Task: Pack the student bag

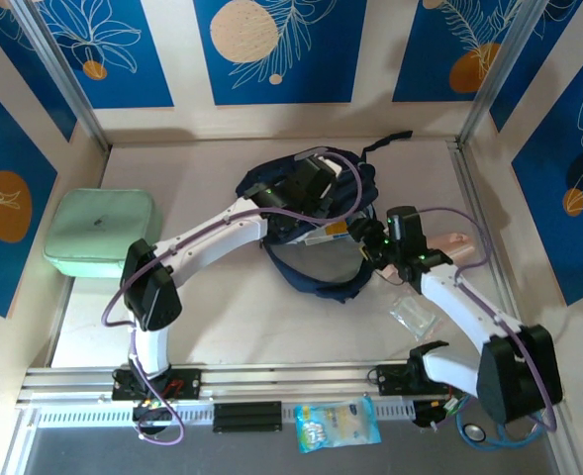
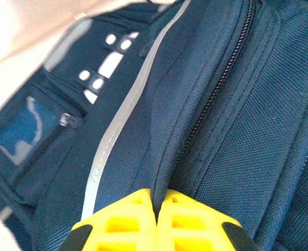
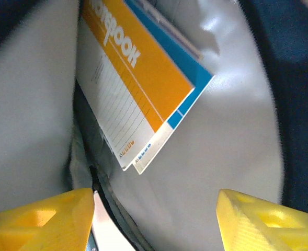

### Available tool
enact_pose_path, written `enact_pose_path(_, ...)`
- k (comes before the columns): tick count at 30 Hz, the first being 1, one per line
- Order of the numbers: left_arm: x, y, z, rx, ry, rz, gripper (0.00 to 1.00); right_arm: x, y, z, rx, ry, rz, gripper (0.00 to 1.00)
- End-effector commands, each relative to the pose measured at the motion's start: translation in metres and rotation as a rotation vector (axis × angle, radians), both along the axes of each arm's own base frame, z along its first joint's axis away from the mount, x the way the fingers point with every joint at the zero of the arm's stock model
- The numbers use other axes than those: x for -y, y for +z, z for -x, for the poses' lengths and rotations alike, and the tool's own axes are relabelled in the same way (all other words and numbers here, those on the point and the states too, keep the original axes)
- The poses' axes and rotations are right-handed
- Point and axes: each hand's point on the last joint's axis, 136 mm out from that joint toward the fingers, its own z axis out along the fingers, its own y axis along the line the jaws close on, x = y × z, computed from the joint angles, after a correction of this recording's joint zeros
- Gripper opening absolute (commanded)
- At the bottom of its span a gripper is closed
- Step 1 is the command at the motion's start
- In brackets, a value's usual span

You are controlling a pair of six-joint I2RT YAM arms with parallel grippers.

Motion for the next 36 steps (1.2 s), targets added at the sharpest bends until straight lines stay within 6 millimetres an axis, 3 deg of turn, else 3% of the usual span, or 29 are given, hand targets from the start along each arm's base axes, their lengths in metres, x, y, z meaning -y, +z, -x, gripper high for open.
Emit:
enact_pose_path(1,0.006,0.004,0.001,-0.11,-0.065,0.182,0.03,0.037,0.007,0.01,-0.013,-0.113,0.103,0.64)
enact_pose_path(4,0.015,-0.018,0.011,-0.224,-0.129,0.217,0.2,0.048,0.019,0.013,0.012,-0.13,0.105,0.63)
enact_pose_path(7,0.014,-0.028,0.016,-0.268,-0.136,0.223,0.53,0.052,0.03,0.014,0.038,-0.118,0.13,0.64)
enact_pose_path(10,0.003,-0.025,0.017,-0.289,-0.127,0.281,0.78,0.046,0.036,0.011,0.057,-0.066,0.135,0.64)
enact_pose_path(13,-0.021,-0.025,0.009,-0.311,-0.066,0.381,0.9,0.035,0.034,0.009,0.048,-0.008,0.115,0.64)
enact_pose_path(16,-0.064,-0.045,-0.005,-0.378,0.079,0.475,0.91,0.024,0.021,0.01,0.009,0.038,0.105,0.64)
enact_pose_path(20,-0.131,-0.099,-0.017,-0.492,0.36,0.533,0.86,0.014,0.001,0.015,-0.048,0.077,0.108,0.64)
enact_pose_path(22,-0.151,-0.119,-0.018,-0.537,0.446,0.562,0.84,0.01,-0.006,0.018,-0.068,0.091,0.109,0.64)
enact_pose_path(28,-0.175,-0.157,-0.034,-0.598,0.566,0.672,0.8,-0.006,-0.015,0.022,-0.088,0.159,0.107,0.69)
enact_pose_path(36,-0.171,-0.172,-0.062,-0.618,0.596,0.68,0.59,-0.009,-0.036,0.032,-0.163,0.174,0.113,0.69)
